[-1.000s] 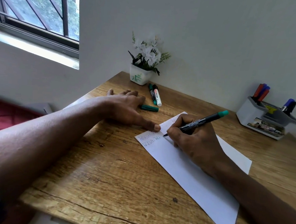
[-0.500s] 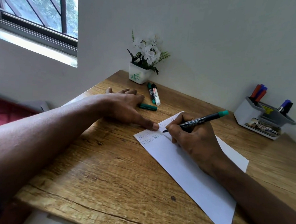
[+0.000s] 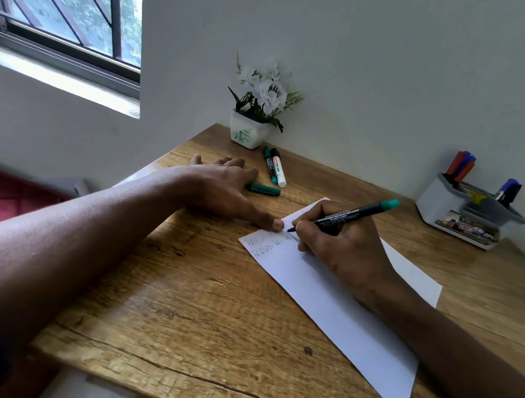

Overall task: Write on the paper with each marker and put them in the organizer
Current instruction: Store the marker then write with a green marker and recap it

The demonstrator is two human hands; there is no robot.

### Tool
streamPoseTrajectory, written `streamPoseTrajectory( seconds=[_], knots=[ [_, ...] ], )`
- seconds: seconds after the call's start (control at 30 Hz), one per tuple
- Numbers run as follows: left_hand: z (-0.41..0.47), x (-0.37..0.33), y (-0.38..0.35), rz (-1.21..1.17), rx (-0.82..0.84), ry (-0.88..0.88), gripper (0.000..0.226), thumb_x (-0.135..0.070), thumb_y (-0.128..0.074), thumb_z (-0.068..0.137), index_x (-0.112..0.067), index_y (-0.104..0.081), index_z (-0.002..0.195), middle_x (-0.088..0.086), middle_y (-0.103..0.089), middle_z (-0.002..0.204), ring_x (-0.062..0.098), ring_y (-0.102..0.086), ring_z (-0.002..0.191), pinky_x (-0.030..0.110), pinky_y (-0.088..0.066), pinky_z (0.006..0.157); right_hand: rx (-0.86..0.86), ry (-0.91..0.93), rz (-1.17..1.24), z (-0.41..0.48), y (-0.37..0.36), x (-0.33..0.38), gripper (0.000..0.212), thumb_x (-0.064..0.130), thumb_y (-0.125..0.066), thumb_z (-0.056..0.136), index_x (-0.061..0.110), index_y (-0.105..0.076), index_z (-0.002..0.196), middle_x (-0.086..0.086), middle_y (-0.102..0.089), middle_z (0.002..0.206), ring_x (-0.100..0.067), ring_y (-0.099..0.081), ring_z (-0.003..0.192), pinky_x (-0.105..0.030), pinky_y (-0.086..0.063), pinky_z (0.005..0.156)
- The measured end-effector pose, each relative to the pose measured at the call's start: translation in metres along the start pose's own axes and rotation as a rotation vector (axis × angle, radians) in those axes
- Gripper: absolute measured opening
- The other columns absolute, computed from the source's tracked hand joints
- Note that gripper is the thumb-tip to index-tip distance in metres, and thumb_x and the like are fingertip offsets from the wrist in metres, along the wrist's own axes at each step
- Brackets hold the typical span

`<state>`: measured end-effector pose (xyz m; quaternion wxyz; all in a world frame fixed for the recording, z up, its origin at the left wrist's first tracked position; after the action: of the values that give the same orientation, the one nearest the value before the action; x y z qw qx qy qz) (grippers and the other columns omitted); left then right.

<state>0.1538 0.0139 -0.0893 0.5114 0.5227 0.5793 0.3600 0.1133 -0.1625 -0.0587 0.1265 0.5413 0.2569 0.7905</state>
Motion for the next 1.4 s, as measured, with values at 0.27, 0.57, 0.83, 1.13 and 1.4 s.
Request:
streamPoseTrajectory(
  seconds=[0.27, 0.57, 0.83, 1.13, 1.4],
  knots=[
    [0.012, 0.0, 0.025, -0.195, -0.364, -0.163, 0.064, -0.077, -0.058, 0.086, -0.052, -0.051, 0.144, -0.004, -0.05, 0.157, 0.023, -0.046, 0.143, 0.059, -0.038, 0.116, -0.032, -0.28, 0.741, 0.008, 0.009, -0.035, 0.023, 0.012, -0.059, 0.094, 0.003, -0.074, 0.108, -0.009, -0.072, 0.085, -0.011, -0.06, 0.069, -0.017, -0.042, 0.046],
    [0.006, -0.011, 0.036, -0.309, -0.537, -0.282, 0.015, -0.027, -0.068, 0.099, -0.033, -0.076, 0.11, -0.015, -0.072, 0.11, 0.01, -0.067, 0.1, 0.035, -0.057, 0.087, -0.048, -0.325, 0.941, 0.008, 0.01, -0.036, 0.017, 0.012, -0.059, 0.094, 0.006, -0.072, 0.103, -0.012, -0.074, 0.078, -0.014, -0.065, 0.059, -0.019, -0.049, 0.05],
    [-0.016, -0.023, 0.042, -0.757, -0.465, -0.553, 0.02, -0.023, -0.064, 0.094, -0.012, -0.078, 0.104, 0.003, -0.079, 0.091, 0.01, -0.067, 0.076, 0.02, -0.051, 0.066, -0.04, -0.325, 0.954, 0.005, 0.012, -0.035, 0.013, 0.011, -0.064, 0.09, 0.005, -0.074, 0.097, -0.014, -0.075, 0.08, -0.014, -0.065, 0.059, -0.022, -0.049, 0.053],
    [-0.02, -0.043, 0.034, -0.751, -0.402, -0.659, 0.016, -0.022, -0.068, 0.096, -0.017, -0.08, 0.105, 0.002, -0.076, 0.089, 0.023, -0.066, 0.078, 0.029, -0.049, 0.067, 0.034, -0.265, 0.894, 0.006, 0.008, -0.027, 0.02, 0.015, -0.071, 0.078, 0.007, -0.071, 0.096, -0.016, -0.075, 0.085, -0.015, -0.065, 0.061, -0.021, -0.05, 0.052],
    [-0.02, -0.05, 0.03, -0.937, -0.327, -0.682, 0.02, -0.014, -0.072, 0.093, 0.0, -0.077, 0.106, 0.003, -0.078, 0.089, 0.011, -0.063, 0.071, 0.023, -0.052, 0.062, -0.137, -0.197, 0.735, 0.004, 0.028, -0.016, 0.026, 0.036, -0.074, 0.076, 0.012, -0.067, 0.07, -0.008, -0.062, 0.058, -0.012, -0.043, 0.038, -0.017, -0.031, 0.036]
  ],
)
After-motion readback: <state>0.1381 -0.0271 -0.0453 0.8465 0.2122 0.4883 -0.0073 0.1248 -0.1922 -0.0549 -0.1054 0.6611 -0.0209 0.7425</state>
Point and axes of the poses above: each hand's wrist, its own z-axis towards the middle knuckle, its own y-axis out of the back of the hand, x = y × z, the point moved 10 cm from there along z, towards the middle knuckle
